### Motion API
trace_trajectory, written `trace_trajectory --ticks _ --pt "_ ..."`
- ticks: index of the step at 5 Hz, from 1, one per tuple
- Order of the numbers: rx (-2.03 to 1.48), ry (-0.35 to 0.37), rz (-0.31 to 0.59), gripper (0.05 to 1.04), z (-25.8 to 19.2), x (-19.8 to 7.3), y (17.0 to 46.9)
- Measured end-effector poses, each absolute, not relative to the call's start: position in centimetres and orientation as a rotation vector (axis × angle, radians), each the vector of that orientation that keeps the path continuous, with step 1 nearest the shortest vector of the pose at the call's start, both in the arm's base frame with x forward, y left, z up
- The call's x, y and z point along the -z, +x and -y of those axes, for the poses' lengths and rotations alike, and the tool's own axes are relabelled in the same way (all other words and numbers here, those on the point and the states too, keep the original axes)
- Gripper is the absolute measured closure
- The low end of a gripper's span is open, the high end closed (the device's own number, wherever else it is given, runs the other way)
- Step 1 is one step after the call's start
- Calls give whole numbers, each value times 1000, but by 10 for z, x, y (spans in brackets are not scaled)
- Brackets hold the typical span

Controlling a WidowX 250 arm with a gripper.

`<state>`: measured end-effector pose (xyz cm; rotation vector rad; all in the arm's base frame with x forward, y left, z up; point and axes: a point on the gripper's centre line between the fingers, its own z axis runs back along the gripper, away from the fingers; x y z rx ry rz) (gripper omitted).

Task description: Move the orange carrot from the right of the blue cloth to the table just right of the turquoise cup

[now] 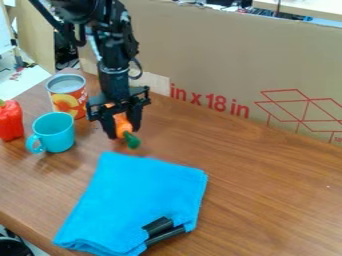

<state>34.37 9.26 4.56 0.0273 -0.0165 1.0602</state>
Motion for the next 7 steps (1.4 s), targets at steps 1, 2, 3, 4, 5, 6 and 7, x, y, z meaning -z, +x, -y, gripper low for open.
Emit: trace_trajectory --ticks 1,2,3,4,5,6,7 --pt "-1032 31 -16 424 -87 -37 342" --pt "-1015 16 -11 131 -87 -39 348" --pt "-1014 -1 -5 72 -86 -39 351" --pt "-997 -12 0 75 -85 -39 352" --pt "-982 5 -9 75 -87 -39 350" --pt "-961 -7 46 75 -89 -54 355" --pt "-948 -25 148 75 -91 -89 360"
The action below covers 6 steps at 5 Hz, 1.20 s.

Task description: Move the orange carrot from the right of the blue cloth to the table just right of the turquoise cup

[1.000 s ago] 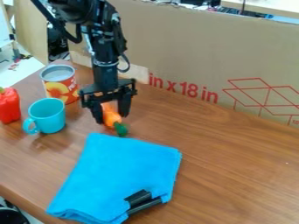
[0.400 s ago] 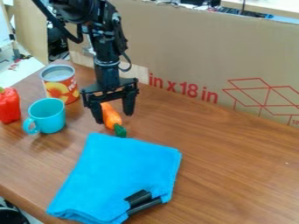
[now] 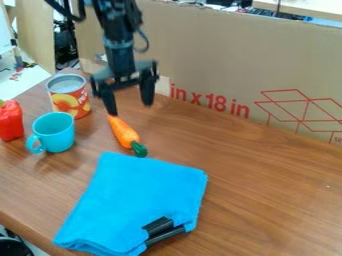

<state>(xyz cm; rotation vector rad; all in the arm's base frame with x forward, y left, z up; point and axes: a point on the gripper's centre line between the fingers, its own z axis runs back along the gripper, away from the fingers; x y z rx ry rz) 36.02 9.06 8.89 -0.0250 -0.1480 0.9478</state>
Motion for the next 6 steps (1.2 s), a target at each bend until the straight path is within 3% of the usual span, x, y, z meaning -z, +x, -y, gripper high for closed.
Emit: trace_trajectory --ticks 1,2,3,4,6 --pt "-902 -18 196 75 -90 -120 352" --pt "-659 45 107 75 -70 -146 328" --pt "-378 175 -54 75 -20 -174 308" --pt "-99 161 -160 75 27 -176 291" --pt "388 166 -114 75 34 -180 251"
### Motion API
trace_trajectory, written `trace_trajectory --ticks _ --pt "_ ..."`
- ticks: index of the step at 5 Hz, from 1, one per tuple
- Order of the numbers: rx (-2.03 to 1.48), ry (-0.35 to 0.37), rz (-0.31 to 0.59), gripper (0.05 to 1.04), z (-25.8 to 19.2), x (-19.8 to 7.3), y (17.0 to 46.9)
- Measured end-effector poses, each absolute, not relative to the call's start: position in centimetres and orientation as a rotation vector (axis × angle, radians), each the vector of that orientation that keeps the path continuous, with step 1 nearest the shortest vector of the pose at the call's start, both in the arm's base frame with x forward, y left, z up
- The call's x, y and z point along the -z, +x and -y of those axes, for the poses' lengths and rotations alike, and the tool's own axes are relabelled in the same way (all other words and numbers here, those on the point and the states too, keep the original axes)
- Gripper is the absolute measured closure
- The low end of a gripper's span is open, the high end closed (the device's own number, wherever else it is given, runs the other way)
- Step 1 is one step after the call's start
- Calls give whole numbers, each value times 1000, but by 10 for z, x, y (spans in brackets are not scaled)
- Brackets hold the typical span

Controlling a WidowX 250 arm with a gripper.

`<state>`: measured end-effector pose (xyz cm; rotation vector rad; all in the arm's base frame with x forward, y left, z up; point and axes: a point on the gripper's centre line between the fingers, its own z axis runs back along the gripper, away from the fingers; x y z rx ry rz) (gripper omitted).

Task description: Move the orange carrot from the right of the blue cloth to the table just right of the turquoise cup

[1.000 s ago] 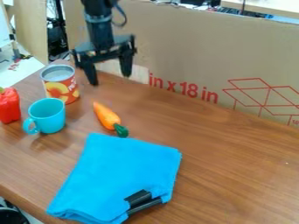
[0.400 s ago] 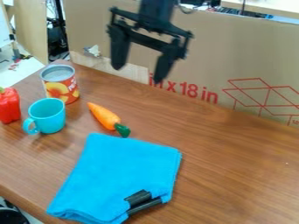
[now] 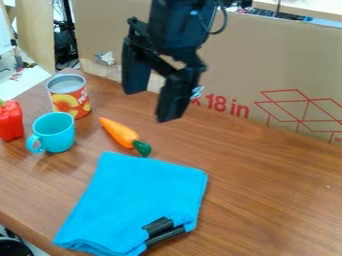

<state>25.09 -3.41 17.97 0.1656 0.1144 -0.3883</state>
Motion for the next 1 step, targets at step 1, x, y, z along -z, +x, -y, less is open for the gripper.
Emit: trace_trajectory --ticks 1 --pt "400 168 -105 75 33 -182 250"
